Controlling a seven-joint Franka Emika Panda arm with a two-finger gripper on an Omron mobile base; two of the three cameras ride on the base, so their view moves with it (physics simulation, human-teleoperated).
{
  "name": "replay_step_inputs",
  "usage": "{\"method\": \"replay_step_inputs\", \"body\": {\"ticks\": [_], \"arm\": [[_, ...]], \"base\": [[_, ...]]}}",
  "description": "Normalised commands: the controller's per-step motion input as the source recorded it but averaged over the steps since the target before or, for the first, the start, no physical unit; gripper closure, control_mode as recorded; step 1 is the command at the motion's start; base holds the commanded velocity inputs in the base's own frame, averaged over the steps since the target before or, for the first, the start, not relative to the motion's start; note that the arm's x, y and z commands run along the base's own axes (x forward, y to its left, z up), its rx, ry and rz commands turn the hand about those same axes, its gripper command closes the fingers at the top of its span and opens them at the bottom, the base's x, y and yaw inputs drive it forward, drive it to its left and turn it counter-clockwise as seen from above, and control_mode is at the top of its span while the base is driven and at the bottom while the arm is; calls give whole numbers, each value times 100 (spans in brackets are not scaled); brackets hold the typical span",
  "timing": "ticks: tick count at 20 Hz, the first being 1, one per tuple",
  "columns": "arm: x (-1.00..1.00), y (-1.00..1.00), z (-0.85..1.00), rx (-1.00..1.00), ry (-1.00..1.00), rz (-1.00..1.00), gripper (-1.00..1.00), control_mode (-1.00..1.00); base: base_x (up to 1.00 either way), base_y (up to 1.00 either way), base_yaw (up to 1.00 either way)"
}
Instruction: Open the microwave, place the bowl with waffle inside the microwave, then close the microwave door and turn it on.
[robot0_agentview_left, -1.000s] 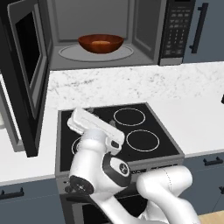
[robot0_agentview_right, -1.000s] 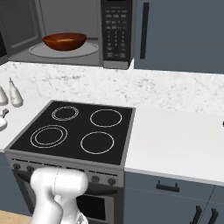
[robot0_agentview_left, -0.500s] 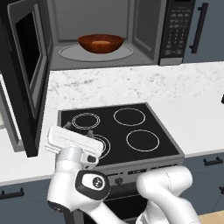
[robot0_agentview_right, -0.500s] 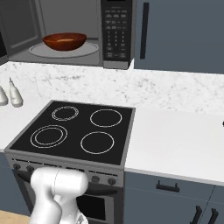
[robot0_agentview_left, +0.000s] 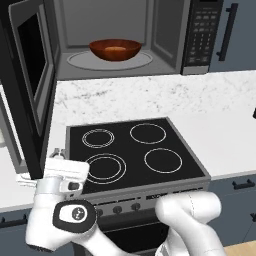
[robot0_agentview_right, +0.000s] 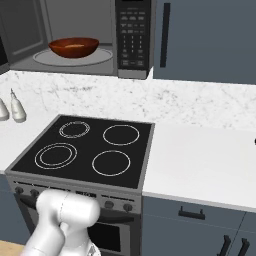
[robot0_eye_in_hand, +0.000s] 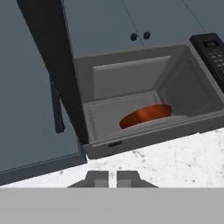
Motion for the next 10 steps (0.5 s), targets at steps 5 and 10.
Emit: {"method": "replay_step_inputs", "body": {"ticks": [5, 10], "arm": [[15, 78, -8, -22, -6, 0, 100, -100], [16, 53, -12, -20, -13, 0, 100, -100]], "base": [[0, 0, 0], [0, 0, 0]]}}
